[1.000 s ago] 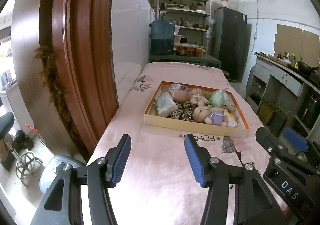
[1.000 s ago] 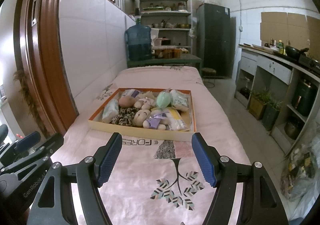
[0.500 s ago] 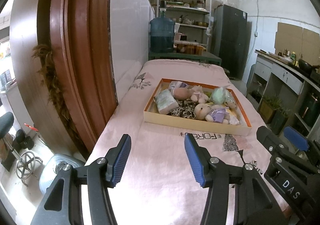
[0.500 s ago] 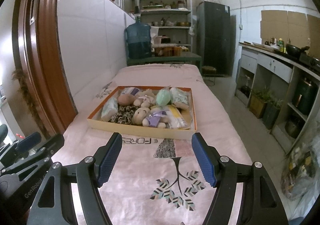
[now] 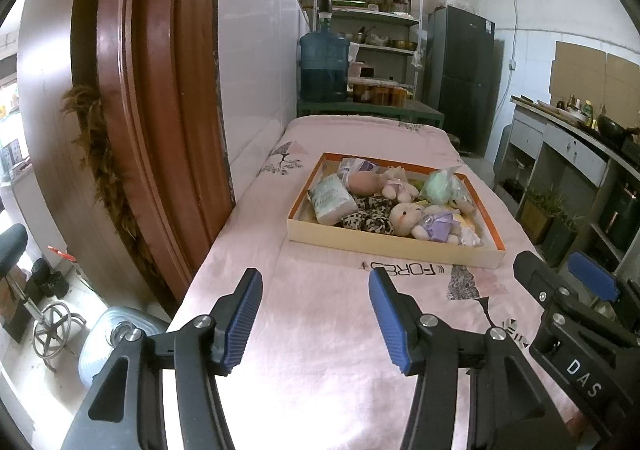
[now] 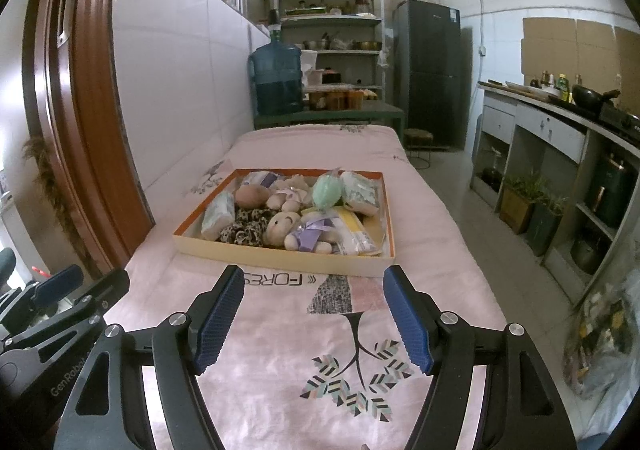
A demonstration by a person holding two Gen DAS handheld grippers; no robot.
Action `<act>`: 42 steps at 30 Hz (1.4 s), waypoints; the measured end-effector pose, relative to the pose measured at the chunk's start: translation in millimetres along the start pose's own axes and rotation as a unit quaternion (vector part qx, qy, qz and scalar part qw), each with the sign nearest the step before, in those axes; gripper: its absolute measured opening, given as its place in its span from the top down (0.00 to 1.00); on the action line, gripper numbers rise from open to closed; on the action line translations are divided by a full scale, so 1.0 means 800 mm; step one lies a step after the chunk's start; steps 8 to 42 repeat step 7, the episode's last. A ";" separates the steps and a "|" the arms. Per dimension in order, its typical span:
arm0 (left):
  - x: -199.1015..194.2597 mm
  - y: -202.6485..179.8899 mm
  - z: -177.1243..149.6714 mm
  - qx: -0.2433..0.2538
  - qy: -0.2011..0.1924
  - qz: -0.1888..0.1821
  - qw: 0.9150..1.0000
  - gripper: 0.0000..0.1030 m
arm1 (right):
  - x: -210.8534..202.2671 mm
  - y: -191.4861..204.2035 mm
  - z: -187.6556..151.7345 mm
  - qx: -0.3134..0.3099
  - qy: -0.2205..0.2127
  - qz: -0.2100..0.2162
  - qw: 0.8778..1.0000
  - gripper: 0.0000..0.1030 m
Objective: Organize soft objects
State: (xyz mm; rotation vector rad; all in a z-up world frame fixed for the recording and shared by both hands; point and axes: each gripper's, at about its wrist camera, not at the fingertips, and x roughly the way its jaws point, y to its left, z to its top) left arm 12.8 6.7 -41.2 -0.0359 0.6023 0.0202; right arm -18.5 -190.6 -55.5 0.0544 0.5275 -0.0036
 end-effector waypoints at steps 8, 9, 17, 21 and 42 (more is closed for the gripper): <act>0.006 0.001 -0.001 0.000 0.005 0.001 1.000 0.47 | 0.007 -0.002 -0.003 0.001 0.006 0.001 1.000 0.28; 0.006 0.001 -0.001 0.000 0.005 0.001 1.000 0.47 | 0.007 -0.002 -0.003 0.001 0.006 0.001 1.000 0.28; 0.006 0.001 -0.001 0.000 0.005 0.001 1.000 0.47 | 0.007 -0.002 -0.003 0.001 0.006 0.001 1.000 0.28; 0.006 0.001 -0.001 0.000 0.005 0.001 1.000 0.47 | 0.007 -0.002 -0.003 0.001 0.006 0.001 1.000 0.28; 0.006 0.001 -0.001 0.000 0.005 0.001 1.000 0.47 | 0.007 -0.002 -0.003 0.001 0.006 0.001 1.000 0.28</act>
